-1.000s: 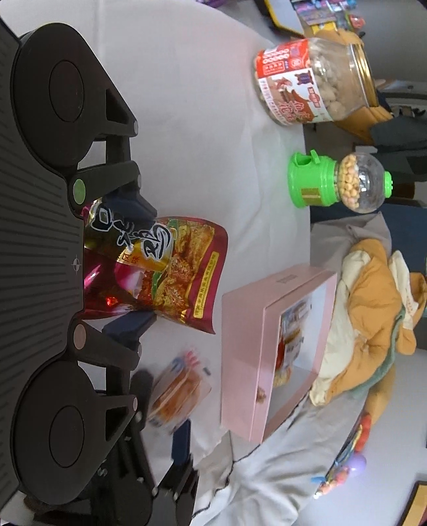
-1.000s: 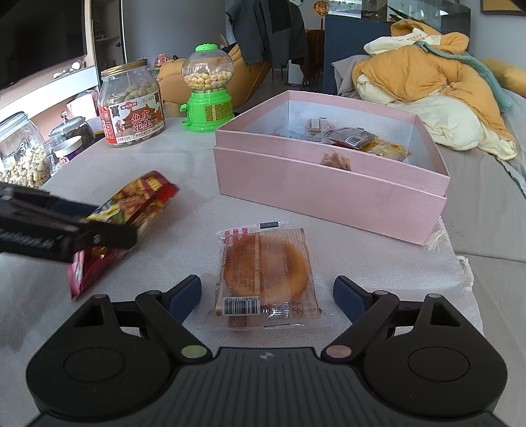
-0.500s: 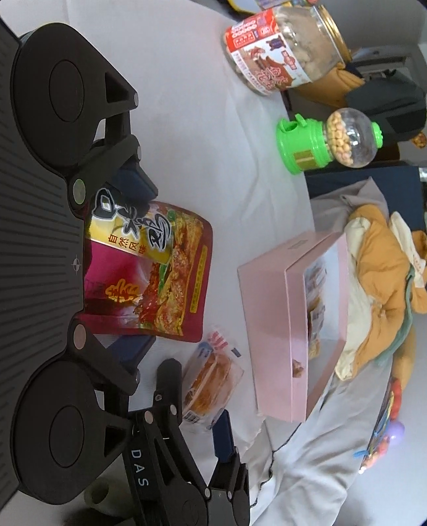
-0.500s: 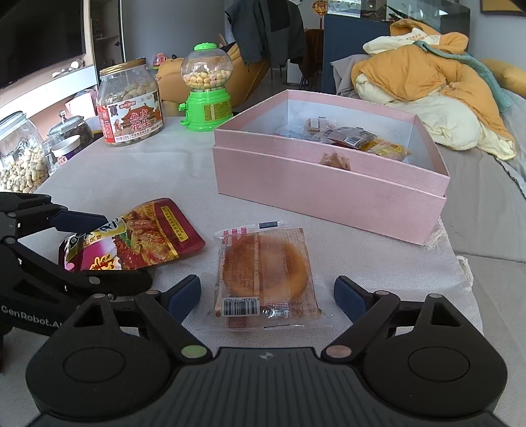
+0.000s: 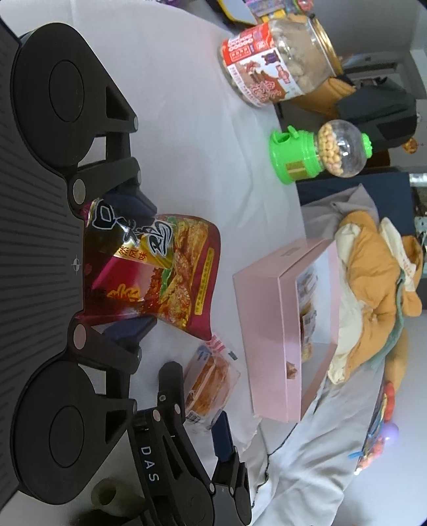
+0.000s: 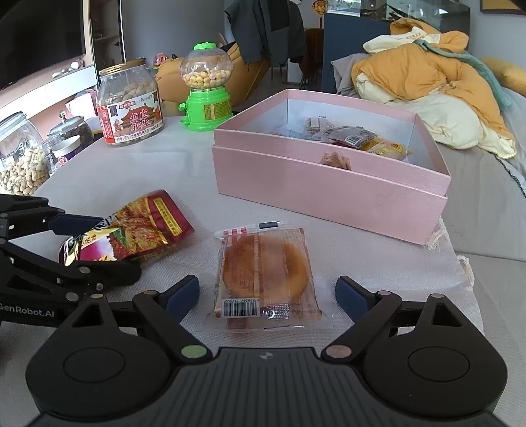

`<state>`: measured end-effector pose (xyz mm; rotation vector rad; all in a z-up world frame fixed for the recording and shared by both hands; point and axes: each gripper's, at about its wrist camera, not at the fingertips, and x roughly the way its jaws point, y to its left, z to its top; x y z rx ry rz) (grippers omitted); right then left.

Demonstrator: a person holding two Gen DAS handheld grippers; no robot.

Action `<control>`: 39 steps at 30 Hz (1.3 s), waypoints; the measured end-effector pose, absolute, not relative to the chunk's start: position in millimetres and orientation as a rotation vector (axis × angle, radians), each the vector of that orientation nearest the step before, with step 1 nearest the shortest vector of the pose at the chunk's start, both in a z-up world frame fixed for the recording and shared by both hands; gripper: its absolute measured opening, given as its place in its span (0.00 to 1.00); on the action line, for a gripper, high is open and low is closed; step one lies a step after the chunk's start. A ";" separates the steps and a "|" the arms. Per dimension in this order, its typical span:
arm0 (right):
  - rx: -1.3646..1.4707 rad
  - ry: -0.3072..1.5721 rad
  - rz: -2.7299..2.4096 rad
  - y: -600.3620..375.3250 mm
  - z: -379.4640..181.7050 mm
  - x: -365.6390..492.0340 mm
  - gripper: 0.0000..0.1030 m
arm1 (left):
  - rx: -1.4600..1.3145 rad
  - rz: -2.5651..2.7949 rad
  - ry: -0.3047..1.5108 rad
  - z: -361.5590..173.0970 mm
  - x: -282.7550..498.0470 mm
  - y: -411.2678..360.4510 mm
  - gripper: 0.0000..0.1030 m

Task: Organize snacks
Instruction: 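Carry the red chip bag and the cake packet toward the pink box, then open both grippers over the box to drop both packets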

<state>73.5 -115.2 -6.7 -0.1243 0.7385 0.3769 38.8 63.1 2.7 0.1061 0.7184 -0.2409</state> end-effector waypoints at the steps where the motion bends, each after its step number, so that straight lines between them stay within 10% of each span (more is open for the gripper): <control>1: -0.124 0.739 0.377 -115.2 -6.7 73.5 0.88 | 0.105 -0.240 0.716 3.8 38.3 63.0 0.65; 23: -0.065 0.830 0.432 -136.4 13.9 97.6 0.88 | 0.043 -0.210 0.640 14.5 14.8 64.1 0.63; 27: -0.187 0.846 0.404 -112.6 7.7 103.5 0.54 | 0.038 -0.205 0.611 27.8 3.7 63.4 0.64; 39: -0.122 0.699 0.425 -173.8 78.3 46.7 0.55 | 0.072 -0.320 0.550 71.7 6.0 22.7 0.64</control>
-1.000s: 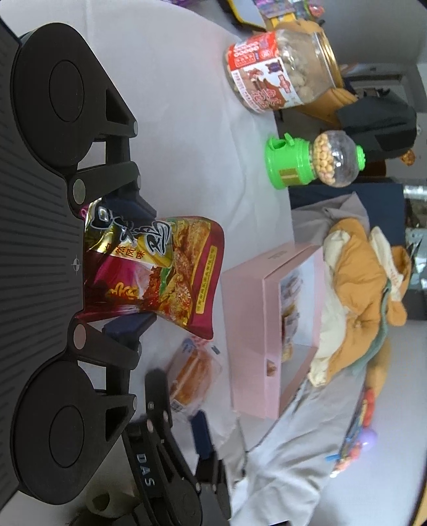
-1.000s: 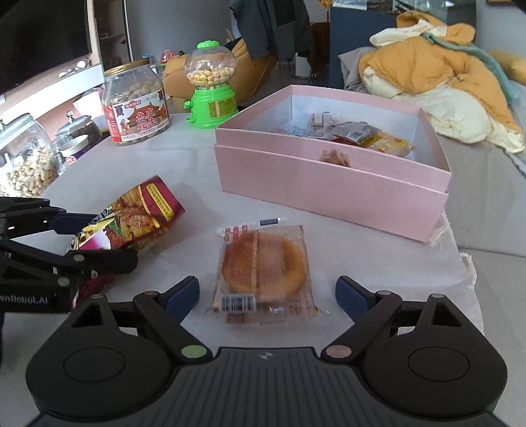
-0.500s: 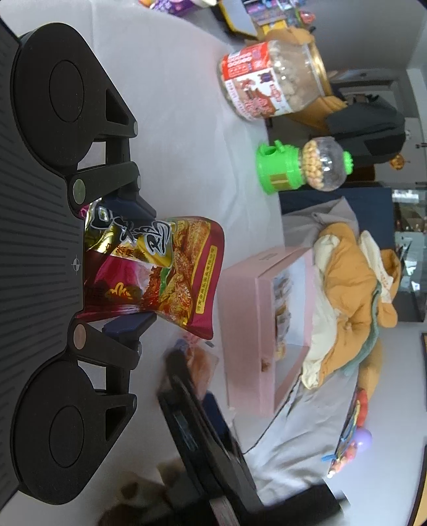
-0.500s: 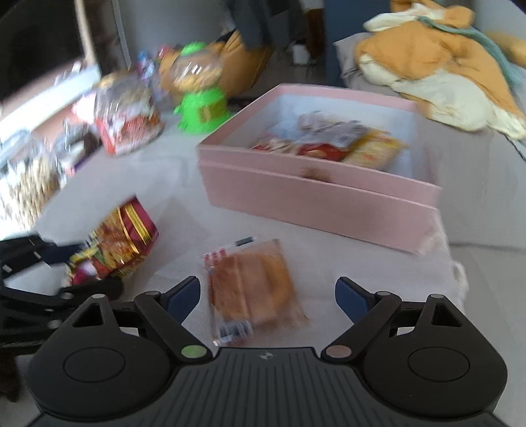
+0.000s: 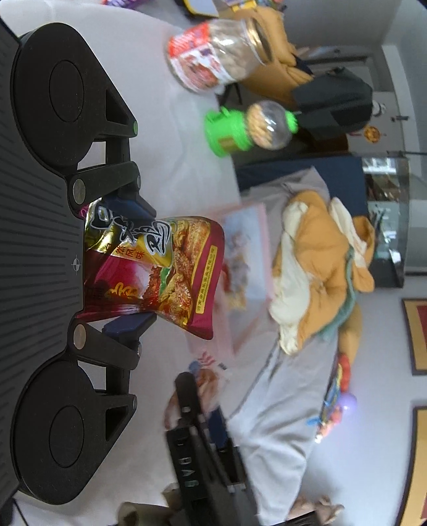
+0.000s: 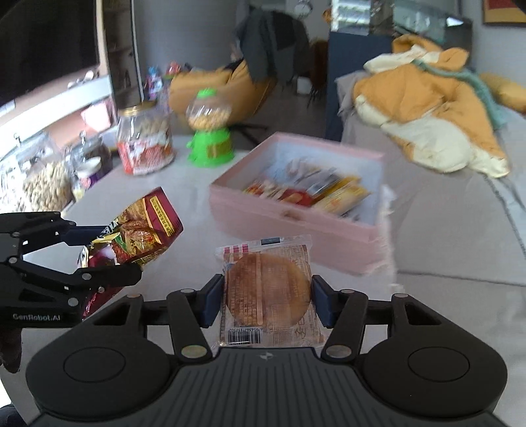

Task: Organize snacks
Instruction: 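Open both grippers over the box to drop both packets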

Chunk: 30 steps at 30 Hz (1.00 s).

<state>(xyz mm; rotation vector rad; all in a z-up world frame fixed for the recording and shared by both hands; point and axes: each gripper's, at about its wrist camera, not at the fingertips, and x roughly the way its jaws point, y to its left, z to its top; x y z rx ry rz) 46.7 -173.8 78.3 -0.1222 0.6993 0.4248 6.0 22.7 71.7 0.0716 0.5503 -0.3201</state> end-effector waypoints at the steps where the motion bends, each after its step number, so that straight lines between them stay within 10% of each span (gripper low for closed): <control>1: -0.115 0.689 0.416 -179.4 81.3 45.0 0.55 | 0.066 -0.327 0.540 76.9 10.3 20.0 0.64; 14: -0.053 0.730 0.393 -210.1 49.1 43.9 0.55 | -0.355 -0.295 0.515 91.6 189.6 5.8 0.69; 30: 0.012 0.463 0.337 -190.5 135.3 83.0 0.55 | -0.343 -0.308 0.579 44.2 74.4 68.7 0.66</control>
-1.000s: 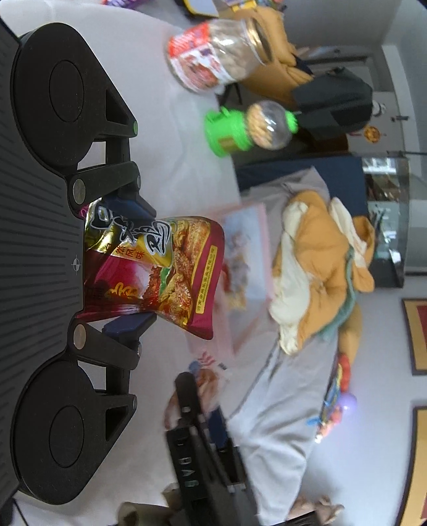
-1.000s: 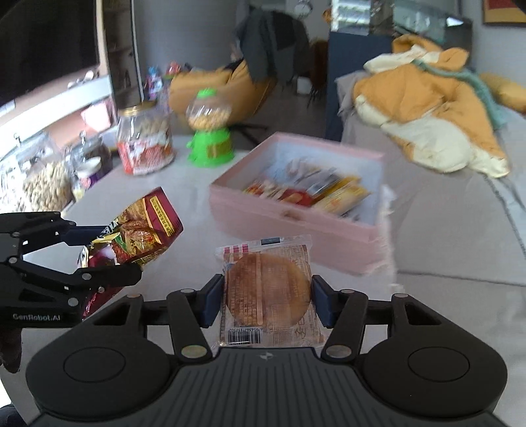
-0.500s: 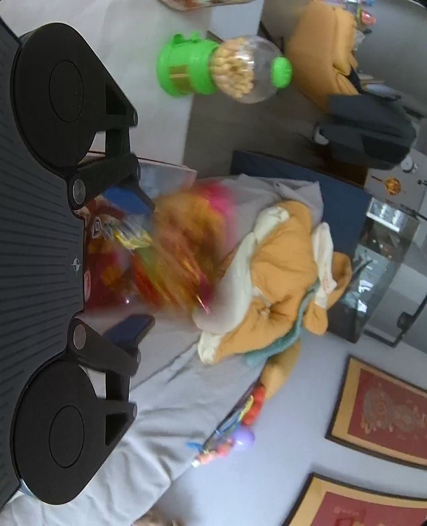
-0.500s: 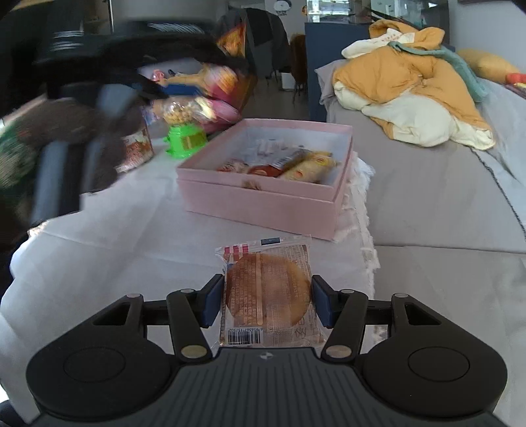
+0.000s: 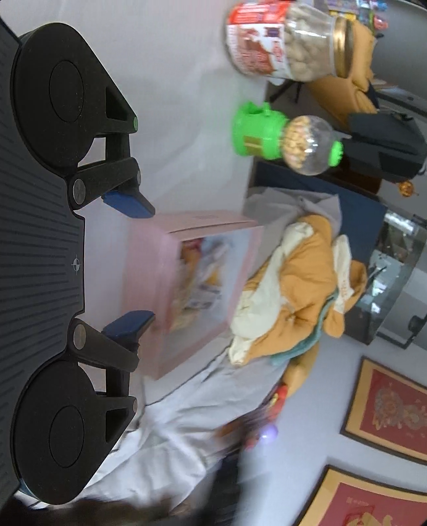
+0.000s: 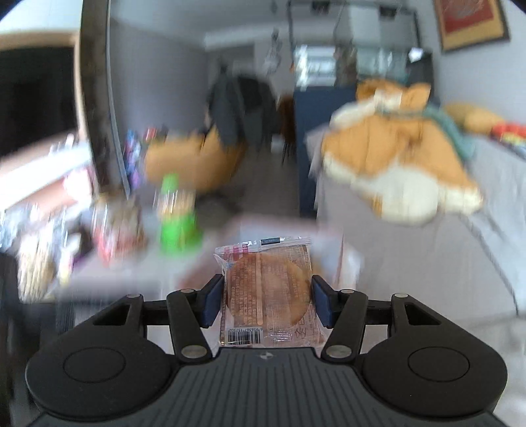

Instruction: Organize snacks

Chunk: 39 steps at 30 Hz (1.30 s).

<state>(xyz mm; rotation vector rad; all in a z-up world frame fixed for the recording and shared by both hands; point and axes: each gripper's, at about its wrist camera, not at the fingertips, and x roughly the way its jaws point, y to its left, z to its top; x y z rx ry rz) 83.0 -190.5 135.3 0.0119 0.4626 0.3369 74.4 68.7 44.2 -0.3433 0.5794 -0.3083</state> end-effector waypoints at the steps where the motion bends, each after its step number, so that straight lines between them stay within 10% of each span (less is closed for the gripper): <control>1: 0.031 0.435 0.329 -183.7 144.9 100.0 0.58 | -0.323 -0.296 0.598 43.0 72.0 67.1 0.66; 3: 0.048 0.454 0.332 -171.9 151.6 136.5 0.72 | -0.263 -0.260 0.625 41.7 62.4 64.0 0.65; 23: -0.072 0.751 0.219 -143.1 -2.2 43.7 0.74 | -0.088 -0.040 0.639 -4.4 2.9 27.5 0.66; 39: -0.023 0.690 0.119 -154.5 -18.5 41.1 1.00 | 0.001 -0.009 0.654 -7.3 18.1 14.0 0.71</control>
